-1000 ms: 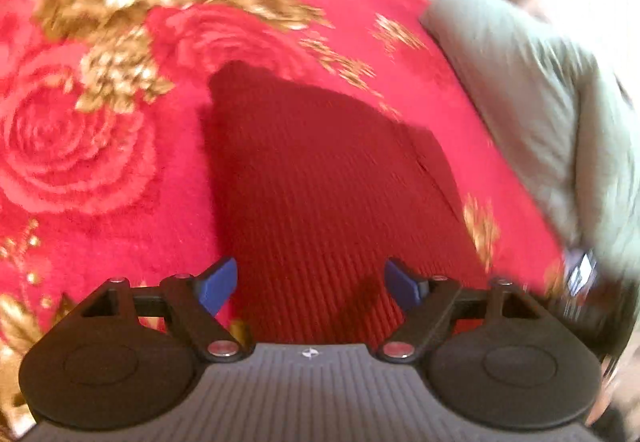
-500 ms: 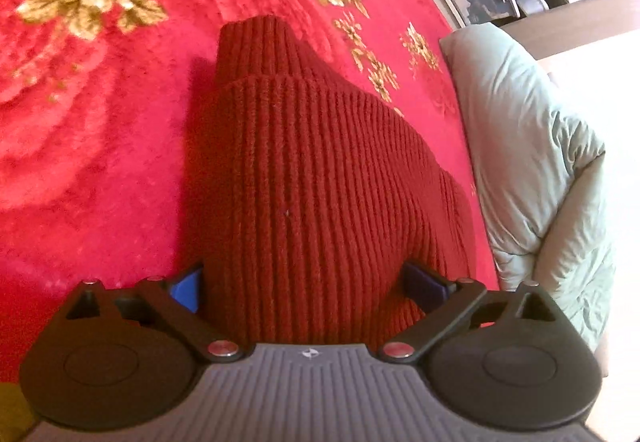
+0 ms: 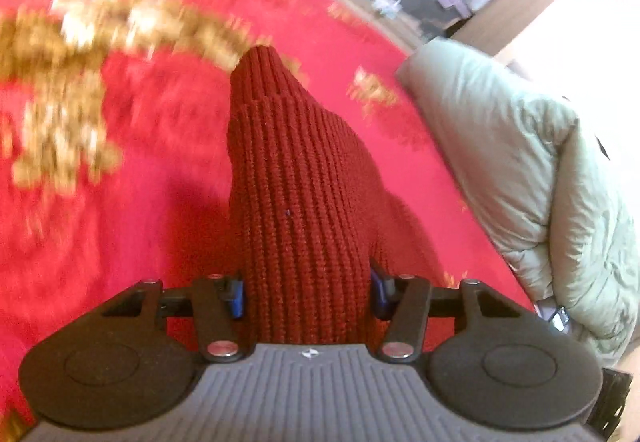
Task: Fold small clothes
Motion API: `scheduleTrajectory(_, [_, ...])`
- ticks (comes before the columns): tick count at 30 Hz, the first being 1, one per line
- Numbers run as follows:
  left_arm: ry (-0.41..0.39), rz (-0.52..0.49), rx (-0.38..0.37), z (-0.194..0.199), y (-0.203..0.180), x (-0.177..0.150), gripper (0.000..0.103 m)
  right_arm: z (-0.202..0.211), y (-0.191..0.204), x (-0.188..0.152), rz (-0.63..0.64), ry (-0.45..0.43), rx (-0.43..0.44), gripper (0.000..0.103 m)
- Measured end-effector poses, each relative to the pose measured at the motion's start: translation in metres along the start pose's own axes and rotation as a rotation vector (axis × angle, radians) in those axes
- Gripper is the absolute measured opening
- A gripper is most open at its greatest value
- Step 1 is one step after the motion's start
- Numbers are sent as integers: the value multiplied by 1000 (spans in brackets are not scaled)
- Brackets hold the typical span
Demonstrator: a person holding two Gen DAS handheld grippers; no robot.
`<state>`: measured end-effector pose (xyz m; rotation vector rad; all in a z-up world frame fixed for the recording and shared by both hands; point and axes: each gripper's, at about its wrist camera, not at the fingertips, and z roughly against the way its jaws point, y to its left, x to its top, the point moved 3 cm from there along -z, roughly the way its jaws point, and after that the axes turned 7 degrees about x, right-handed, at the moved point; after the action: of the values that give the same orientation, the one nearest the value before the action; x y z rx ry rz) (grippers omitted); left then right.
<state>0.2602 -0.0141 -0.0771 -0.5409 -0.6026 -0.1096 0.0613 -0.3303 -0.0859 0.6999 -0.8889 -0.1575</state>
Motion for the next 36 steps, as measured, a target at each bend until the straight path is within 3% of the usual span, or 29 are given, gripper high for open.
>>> scheduleTrajectory(5, [-162, -85, 7, 31, -3, 25, 60, -18, 22, 21, 67, -72, 31, 29])
scheduleTrajectory(10, [-229, -1, 69, 48, 36, 47, 60, -55, 53, 44, 148, -108, 34, 29])
scheduleTrajectory(12, [-222, 66, 115, 46, 59, 52, 71, -74, 63, 47, 180, -83, 21, 28])
scheduleTrajectory(14, [-228, 123, 188, 48, 80, 56, 79, -99, 63, 43, 201, 7, -32, 28])
scheduleTrajectory(16, [-230, 150, 221, 55, 90, 57, 79, -114, 56, 36, 195, 83, -69, 28])
scheduleTrajectory(18, [-213, 142, 200, 65, 89, 53, 78, -113, 57, 35, 201, 79, -91, 28])
scheduleTrajectory(21, [-137, 14, 134, 67, 67, 39, 67, -109, 53, 38, 155, 91, -80, 28])
scheduleTrajectory(25, [17, -239, 234, 41, 46, 2, 59, -108, 58, 34, 174, 113, -106, 29])
scheduleTrajectory(27, [-7, -316, 294, 40, 41, -9, 62, -106, 57, 34, 155, 127, -116, 30])
scheduleTrajectory(30, [-98, -358, 264, 60, 31, -13, 56, -88, 67, 33, 160, 86, -155, 31])
scheduleTrajectory(32, [-159, -406, 200, 77, 20, -16, 56, -72, 75, 27, 202, 48, -152, 33])
scheduleTrajectory(34, [-111, -448, 182, 74, 16, -28, 56, -69, 72, 15, 234, 89, -177, 35])
scheduleTrajectory(35, [-45, -468, 228, 62, 19, -36, 59, -72, 65, 9, 238, 125, -204, 36])
scheduleTrajectory(36, [-32, -493, 257, 53, 21, -45, 62, -76, 56, 2, 228, 173, -237, 41])
